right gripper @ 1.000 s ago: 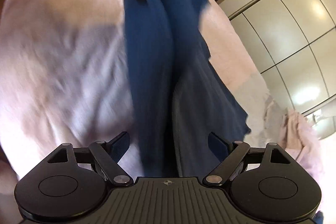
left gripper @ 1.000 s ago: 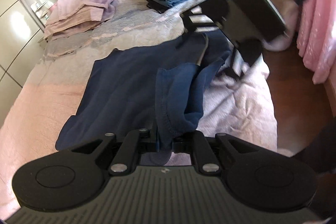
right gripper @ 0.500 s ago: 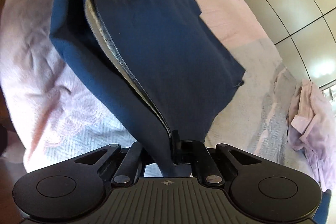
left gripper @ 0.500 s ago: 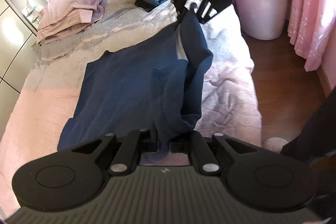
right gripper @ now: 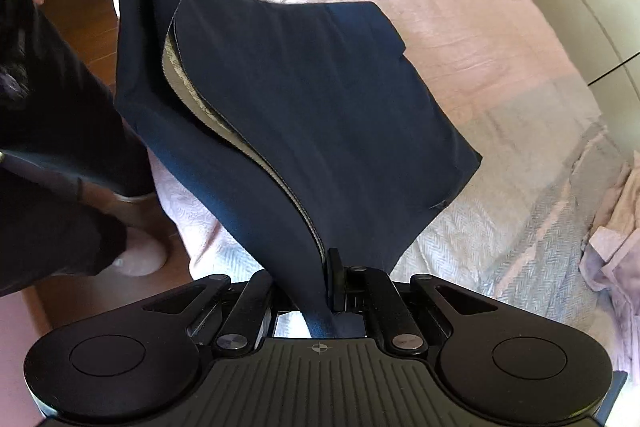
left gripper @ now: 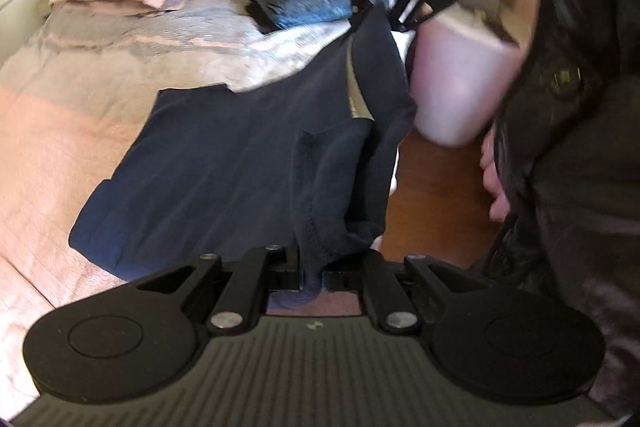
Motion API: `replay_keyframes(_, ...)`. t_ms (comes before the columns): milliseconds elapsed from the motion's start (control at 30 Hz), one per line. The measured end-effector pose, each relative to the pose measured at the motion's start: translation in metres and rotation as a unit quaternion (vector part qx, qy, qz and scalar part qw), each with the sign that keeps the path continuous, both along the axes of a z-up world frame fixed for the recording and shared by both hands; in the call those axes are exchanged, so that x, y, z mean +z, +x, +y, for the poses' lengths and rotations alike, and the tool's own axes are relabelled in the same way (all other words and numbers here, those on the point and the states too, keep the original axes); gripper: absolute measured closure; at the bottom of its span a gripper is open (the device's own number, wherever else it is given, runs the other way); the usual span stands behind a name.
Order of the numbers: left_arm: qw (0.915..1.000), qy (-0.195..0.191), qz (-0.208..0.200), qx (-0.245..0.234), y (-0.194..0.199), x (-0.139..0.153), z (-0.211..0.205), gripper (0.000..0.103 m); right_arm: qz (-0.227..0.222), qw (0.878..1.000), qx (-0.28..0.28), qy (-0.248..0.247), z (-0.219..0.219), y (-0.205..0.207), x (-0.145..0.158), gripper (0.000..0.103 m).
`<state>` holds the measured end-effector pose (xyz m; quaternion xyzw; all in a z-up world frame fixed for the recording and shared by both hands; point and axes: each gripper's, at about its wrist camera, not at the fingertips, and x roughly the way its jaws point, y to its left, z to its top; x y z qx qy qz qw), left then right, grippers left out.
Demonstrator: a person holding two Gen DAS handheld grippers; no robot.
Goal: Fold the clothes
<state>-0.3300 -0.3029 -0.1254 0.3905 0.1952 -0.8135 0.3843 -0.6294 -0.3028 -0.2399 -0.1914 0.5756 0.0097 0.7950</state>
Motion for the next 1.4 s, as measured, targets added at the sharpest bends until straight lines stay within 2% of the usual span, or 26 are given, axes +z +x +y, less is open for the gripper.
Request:
replay_keyframes(67, 0.9994, 0.015, 0.029, 0.009, 0.011, 0.006, -0.007, 0.098, 0.003, 1.000, -0.001, -0.006, -0.011, 0.014, 0.007, 0.099)
replay_keyframes(133, 0.9971, 0.022, 0.055, 0.048, 0.037, 0.003, -0.034, 0.098, 0.005, 1.000, -0.007, -0.002, -0.028, 0.034, 0.014, 0.099)
replay_keyframes(200, 0.9912, 0.043, 0.084, 0.092, 0.066, -0.008, -0.059, 0.098, 0.009, 1.000, -0.003, 0.001, -0.049, 0.057, 0.016, 0.099)
replay_keyframes(300, 0.9764, 0.074, 0.127, 0.158, 0.108, -0.026, -0.096, 0.098, 0.025, 1.000, 0.003, 0.013, -0.086, 0.098, 0.008, 0.099)
replay_keyframes(367, 0.9669, 0.102, 0.149, 0.181, 0.132, -0.045, -0.117, 0.098, 0.035, 0.999, 0.006, 0.023, -0.106, 0.121, 0.000, 0.099)
replay_keyframes(533, 0.9416, 0.149, 0.187, 0.237, 0.178, -0.093, -0.153, 0.096, 0.088, 0.994, 0.021, 0.054, -0.155, 0.182, -0.044, 0.099)
replay_keyframes(633, 0.9299, 0.161, 0.194, 0.268, 0.197, -0.116, -0.166, 0.092, 0.104, 0.992, 0.000, 0.078, -0.180, 0.206, -0.067, 0.099)
replay_keyframes(733, 0.9223, 0.164, 0.212, 0.279, 0.209, -0.130, -0.173, 0.088, 0.107, 0.988, -0.032, 0.107, -0.199, 0.212, -0.084, 0.099)
replay_keyframes(767, 0.9204, 0.165, 0.216, 0.280, 0.211, -0.133, -0.173, 0.087, 0.103, 0.986, -0.048, 0.120, -0.205, 0.211, -0.085, 0.099)
replay_keyframes(800, 0.9186, 0.167, 0.221, 0.282, 0.213, -0.135, -0.174, 0.091, 0.098, 0.984, -0.065, 0.132, -0.212, 0.209, -0.086, 0.099)
replay_keyframes(867, 0.9263, 0.137, 0.232, 0.263, 0.213, -0.123, -0.170, 0.098, 0.083, 0.978, -0.108, 0.161, -0.220, 0.203, -0.084, 0.099)
replay_keyframes(933, 0.9344, 0.101, 0.244, 0.239, 0.212, -0.107, -0.164, 0.098, 0.068, 0.973, -0.136, 0.176, -0.225, 0.195, -0.076, 0.099)
replay_keyframes(967, 0.9331, 0.098, 0.248, 0.242, 0.213, -0.105, -0.165, 0.098, 0.062, 0.973, -0.139, 0.175, -0.224, 0.190, -0.070, 0.099)
replay_keyframes(1100, 0.9273, 0.109, 0.240, 0.266, 0.218, -0.120, -0.175, 0.098, 0.039, 0.967, -0.174, 0.184, -0.233, 0.176, -0.060, 0.099)
replay_keyframes(1267, 0.9245, 0.143, 0.215, 0.280, 0.221, -0.146, -0.192, 0.095, 0.030, 0.962, -0.197, 0.189, -0.241, 0.181, -0.077, 0.099)
replay_keyframes(1400, 0.9217, 0.159, 0.206, 0.288, 0.222, -0.156, -0.198, 0.093, 0.018, 0.951, -0.231, 0.206, -0.249, 0.184, -0.089, 0.099)
